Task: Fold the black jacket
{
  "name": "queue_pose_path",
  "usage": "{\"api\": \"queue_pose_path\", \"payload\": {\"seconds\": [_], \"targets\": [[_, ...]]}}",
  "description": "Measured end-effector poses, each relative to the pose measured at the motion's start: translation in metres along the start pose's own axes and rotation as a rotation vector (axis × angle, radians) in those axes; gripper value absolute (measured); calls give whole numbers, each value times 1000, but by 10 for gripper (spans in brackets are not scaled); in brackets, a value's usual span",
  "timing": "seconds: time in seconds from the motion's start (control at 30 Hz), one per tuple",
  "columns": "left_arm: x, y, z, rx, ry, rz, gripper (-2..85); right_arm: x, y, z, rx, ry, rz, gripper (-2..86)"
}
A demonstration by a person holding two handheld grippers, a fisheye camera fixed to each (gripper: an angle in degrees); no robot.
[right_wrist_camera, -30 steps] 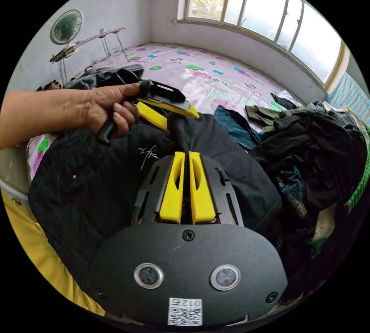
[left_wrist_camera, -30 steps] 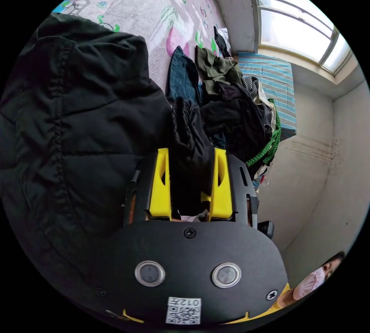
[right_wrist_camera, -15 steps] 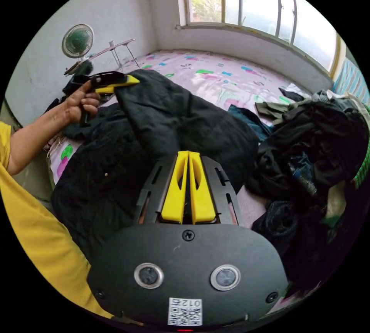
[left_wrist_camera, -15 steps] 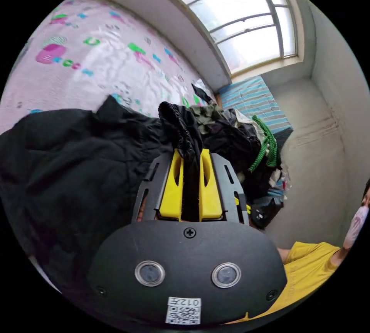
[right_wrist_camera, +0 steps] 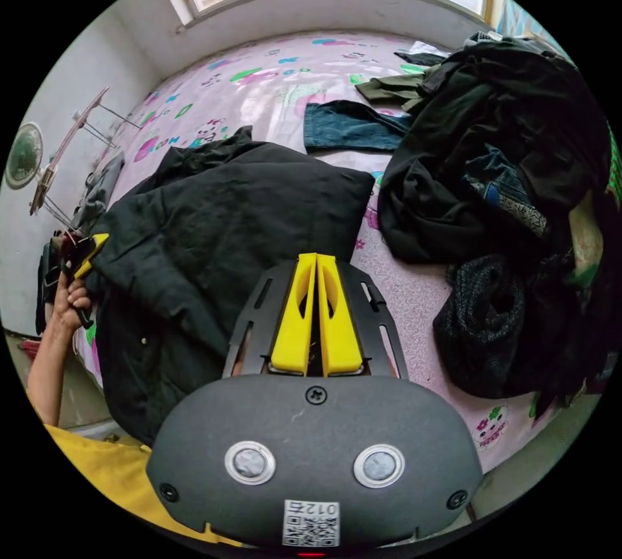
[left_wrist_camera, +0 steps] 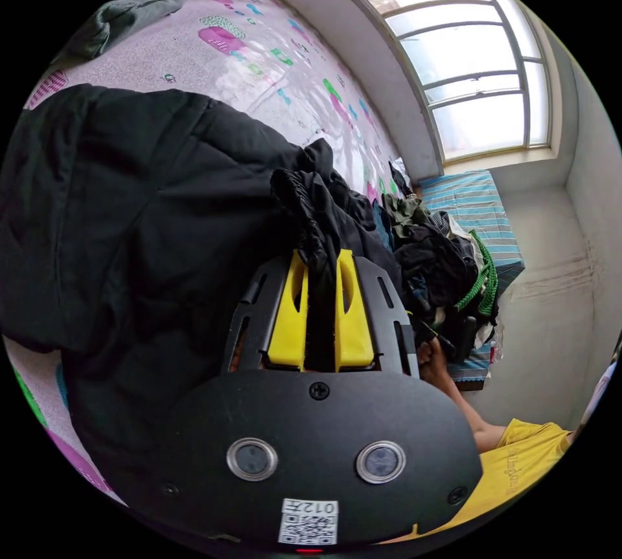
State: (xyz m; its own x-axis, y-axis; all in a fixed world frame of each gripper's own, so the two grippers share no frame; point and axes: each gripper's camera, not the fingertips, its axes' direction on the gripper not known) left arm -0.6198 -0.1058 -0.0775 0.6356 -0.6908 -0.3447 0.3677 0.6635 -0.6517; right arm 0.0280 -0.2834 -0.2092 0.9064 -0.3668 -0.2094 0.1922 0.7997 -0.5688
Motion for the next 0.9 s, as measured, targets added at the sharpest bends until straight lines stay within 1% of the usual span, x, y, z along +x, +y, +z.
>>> {"api": "queue_pose_path", "payload": {"seconds": [0.1, 0.17, 0.27, 0.33, 0.47, 0.53, 0.63, 0.7, 0.77, 0.9], "targets": [[-15, 10, -1, -44, -49, -7, 87, 9, -23, 24, -111, -5, -19, 1], [-24, 18, -3, -55, -43, -5, 87, 11, -37, 41, -199, -5, -61, 0], [-39, 30, -8, -50, -12, -20, 87, 13, -48, 43, -228, -26, -70, -1], [-44, 33, -14, -42, 4, -30, 87, 12, -52, 33, -220, -30, -69, -1], [-43, 34, -35, -29, 3, 45, 86, 5, -60, -1, -54, -45, -94, -1], [-51, 35, -35, -54, -6, 45, 86, 2, -70, 0, -30, -82, -91, -1], [-77, 40, -28, -90, -11, -23, 86, -6, -92, 21, -50, -106, -65, -1], [-96, 49, -23, -87, 7, -77, 86, -12, -103, 40, -108, -87, -63, -1], [-101, 53, -24, -82, -1, -53, 86, -21, -112, 64, -182, -57, -88, -1], [-101, 55, -26, -106, -73, -1, 83, -27, -120, 72, -198, -62, -95, 0]]}}
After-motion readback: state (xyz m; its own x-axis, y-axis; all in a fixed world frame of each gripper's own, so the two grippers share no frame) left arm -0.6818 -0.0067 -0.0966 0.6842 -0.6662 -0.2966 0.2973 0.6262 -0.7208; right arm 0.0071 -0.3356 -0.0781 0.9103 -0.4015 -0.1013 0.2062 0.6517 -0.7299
